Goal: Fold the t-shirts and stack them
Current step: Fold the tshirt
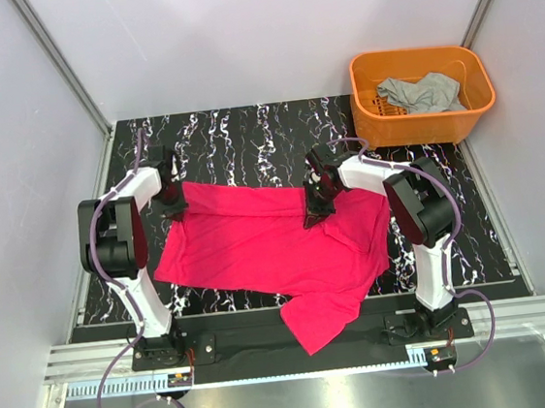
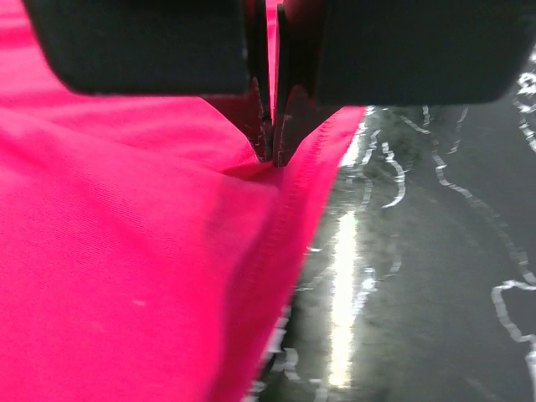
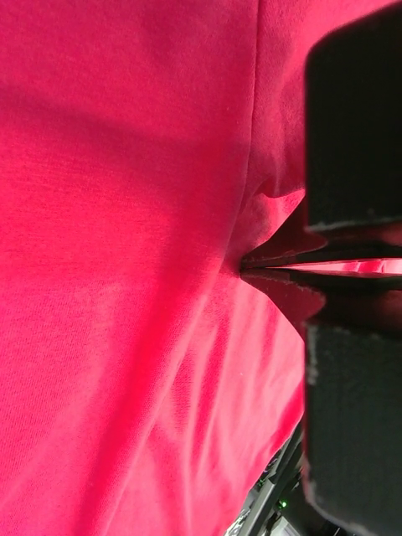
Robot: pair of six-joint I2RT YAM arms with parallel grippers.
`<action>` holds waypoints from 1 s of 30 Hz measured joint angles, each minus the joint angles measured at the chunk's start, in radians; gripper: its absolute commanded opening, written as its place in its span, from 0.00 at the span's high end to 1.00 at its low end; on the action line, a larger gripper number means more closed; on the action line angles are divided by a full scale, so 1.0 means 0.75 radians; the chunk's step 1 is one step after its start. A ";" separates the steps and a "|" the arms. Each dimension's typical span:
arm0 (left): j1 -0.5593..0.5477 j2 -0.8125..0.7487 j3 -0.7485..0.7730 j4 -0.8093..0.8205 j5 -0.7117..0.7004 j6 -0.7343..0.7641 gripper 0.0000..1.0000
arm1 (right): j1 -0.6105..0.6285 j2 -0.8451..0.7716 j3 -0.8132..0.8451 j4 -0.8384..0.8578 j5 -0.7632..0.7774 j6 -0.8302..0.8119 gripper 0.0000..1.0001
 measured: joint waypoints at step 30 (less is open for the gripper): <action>0.241 -0.046 0.019 -0.172 -0.051 -0.121 0.64 | -0.001 0.021 0.001 0.015 -0.066 -0.001 0.92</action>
